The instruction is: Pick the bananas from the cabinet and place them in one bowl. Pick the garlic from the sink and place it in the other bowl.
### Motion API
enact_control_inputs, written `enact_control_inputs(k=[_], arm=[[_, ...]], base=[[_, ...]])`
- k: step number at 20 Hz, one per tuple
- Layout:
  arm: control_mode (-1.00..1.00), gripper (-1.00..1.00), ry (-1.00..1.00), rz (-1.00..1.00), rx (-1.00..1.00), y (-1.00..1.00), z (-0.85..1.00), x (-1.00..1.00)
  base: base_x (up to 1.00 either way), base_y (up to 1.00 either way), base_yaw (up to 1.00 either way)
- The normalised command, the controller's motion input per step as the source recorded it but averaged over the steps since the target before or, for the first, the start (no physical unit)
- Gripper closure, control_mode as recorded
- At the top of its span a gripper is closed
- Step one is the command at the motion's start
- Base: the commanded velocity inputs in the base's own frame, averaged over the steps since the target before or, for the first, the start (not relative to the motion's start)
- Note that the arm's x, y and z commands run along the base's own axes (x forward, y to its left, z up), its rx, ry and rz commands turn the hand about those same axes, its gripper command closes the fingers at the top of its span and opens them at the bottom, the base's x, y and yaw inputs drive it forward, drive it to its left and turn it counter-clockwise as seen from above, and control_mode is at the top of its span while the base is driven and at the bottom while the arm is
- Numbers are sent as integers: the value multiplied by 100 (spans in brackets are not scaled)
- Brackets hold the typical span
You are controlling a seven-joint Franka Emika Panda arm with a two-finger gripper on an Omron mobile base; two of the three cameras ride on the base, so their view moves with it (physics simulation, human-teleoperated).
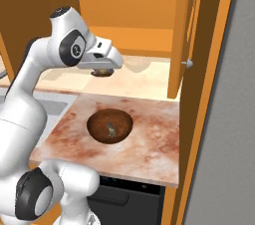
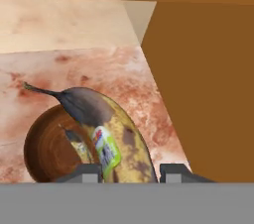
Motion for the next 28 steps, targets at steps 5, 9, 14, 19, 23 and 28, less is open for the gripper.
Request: enact_control_inputs(k=[5,9,14,19,23,28], arm=[[-100,100,10,0,1,45,-36,-5],[-100,100,7,0,4,19,-32,0],[-100,100,11,1,11,6,-20,0],[-100,100,6,3,16,0,-30,0],[-100,100,0,0,10,0,-64,0],[-100,100,0,0,6,0,-56,13]], base=[[0,0,0],[0,0,0],[0,0,0],[0,0,0],[0,0,0],[0,0,0]])
